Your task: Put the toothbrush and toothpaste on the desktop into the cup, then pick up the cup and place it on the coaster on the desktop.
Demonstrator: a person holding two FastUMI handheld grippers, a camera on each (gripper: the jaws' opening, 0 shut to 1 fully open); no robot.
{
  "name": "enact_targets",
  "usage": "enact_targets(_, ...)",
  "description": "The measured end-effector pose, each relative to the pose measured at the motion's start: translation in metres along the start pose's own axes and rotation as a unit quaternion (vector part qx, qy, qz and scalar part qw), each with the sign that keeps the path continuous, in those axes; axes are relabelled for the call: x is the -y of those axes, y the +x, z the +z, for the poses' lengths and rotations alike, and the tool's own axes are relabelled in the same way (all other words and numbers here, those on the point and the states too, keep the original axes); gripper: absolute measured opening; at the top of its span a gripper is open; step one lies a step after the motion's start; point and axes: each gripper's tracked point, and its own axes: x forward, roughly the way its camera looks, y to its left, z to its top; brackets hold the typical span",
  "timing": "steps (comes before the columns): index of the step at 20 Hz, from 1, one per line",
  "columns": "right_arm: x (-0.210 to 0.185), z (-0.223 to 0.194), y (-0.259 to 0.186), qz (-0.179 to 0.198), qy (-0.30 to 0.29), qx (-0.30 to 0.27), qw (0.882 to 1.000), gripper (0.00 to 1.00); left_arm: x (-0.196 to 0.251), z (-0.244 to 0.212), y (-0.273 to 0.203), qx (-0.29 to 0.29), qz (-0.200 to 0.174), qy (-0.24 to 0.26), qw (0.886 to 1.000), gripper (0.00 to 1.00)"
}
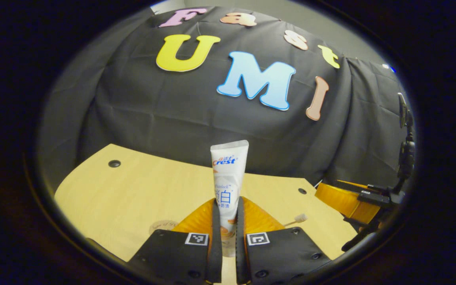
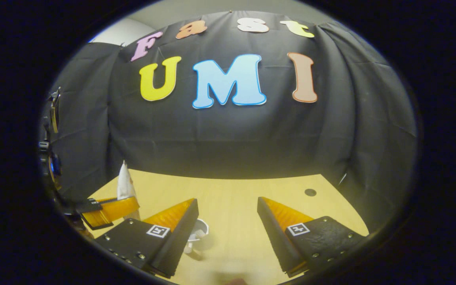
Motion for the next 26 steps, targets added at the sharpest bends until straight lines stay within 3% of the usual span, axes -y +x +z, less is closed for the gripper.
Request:
enact_targets(6, 0.023, -0.003, -0.016, -0.027, -0.006, -0.001, 1.0, 0.92, 0.023, 0.003, 0.044, 0.032, -0.045, -0.005, 0.998, 0.19)
enact_targets(15, 0.045, -0.03, -0.028, -0.055, 0.016, -0.035, 0.998, 0.92, 0.058, -0.014, 0.084, 0.061, -0.095, 0.032, 0.993, 0.2)
enact_targets(26, 0.052, -0.052, -0.023, -0.054, 0.017, -0.068, 0.996, 0.92, 0.061, -0.042, 0.098, 0.079, -0.092, 0.071, 0.99, 0.2)
